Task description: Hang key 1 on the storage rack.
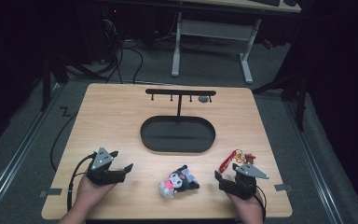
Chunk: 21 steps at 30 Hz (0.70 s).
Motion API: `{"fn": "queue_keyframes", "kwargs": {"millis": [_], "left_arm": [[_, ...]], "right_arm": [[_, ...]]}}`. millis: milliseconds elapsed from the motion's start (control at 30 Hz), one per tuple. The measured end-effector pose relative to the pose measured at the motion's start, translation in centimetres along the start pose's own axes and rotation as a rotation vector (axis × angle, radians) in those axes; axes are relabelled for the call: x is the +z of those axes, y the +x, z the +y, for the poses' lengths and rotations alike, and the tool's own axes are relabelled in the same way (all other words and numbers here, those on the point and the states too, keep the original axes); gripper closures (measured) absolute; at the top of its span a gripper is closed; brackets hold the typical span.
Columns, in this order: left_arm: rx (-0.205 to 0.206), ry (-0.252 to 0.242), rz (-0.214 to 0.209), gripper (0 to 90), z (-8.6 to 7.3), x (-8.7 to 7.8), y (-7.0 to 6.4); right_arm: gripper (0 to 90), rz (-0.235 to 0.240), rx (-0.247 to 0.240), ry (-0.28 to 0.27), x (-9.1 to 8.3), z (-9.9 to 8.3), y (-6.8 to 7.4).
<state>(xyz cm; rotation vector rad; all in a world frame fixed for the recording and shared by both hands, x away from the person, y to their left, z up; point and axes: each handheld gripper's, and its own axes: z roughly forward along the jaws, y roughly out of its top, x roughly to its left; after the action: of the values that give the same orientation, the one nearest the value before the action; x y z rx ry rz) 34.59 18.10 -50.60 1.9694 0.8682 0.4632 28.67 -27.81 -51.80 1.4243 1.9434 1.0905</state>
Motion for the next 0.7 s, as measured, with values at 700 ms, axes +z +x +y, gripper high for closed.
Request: {"fn": "queue_keyframes", "kwargs": {"millis": [700], "left_arm": [[0.038, -0.003, -0.023, 20.2, -0.45, -0.42, 0.17]], "right_arm": [[26.2, -0.048, -0.022, 0.085, -0.13, 0.66, 0.44]]}}
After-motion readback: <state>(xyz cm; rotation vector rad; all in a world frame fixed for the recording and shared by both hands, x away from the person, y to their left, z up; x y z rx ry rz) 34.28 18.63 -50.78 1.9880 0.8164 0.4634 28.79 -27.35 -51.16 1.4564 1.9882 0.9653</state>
